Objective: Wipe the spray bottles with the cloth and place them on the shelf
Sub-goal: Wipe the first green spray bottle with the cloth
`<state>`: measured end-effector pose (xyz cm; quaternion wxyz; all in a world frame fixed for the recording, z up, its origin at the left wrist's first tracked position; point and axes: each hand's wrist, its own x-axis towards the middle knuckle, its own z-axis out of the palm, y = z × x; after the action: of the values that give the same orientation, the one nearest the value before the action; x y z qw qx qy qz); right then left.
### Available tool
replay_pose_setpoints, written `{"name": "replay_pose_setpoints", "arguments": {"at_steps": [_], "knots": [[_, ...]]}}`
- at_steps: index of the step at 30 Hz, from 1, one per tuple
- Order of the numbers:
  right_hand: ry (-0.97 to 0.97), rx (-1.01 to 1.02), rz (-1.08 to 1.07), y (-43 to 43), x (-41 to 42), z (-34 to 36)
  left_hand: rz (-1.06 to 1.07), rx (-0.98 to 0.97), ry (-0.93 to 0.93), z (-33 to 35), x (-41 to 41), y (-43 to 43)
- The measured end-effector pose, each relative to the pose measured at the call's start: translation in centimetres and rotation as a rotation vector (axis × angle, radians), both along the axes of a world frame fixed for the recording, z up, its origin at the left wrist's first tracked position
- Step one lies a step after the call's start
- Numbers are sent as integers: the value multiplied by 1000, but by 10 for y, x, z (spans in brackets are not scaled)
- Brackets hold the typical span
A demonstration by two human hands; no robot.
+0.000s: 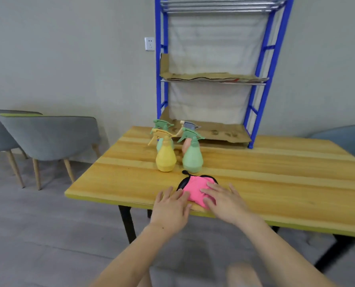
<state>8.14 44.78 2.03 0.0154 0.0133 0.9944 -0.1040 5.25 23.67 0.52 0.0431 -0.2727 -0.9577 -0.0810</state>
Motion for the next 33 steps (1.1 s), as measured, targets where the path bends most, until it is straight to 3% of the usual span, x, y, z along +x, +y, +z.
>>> {"name": "replay_pose_setpoints", "arguments": {"at_steps": [9, 16, 23, 33], "knots": [[31, -53, -139, 69, 14, 5, -114, 37, -45, 4, -9, 72], [337, -22, -179, 59, -22, 4, -10, 139, 48, 7, -39, 55], [184, 19, -28, 47, -44, -1, 61, 166, 40, 11, -64, 45], [157, -154, -42, 86, -47, 1, 56, 159, 27, 12, -73, 42]]}}
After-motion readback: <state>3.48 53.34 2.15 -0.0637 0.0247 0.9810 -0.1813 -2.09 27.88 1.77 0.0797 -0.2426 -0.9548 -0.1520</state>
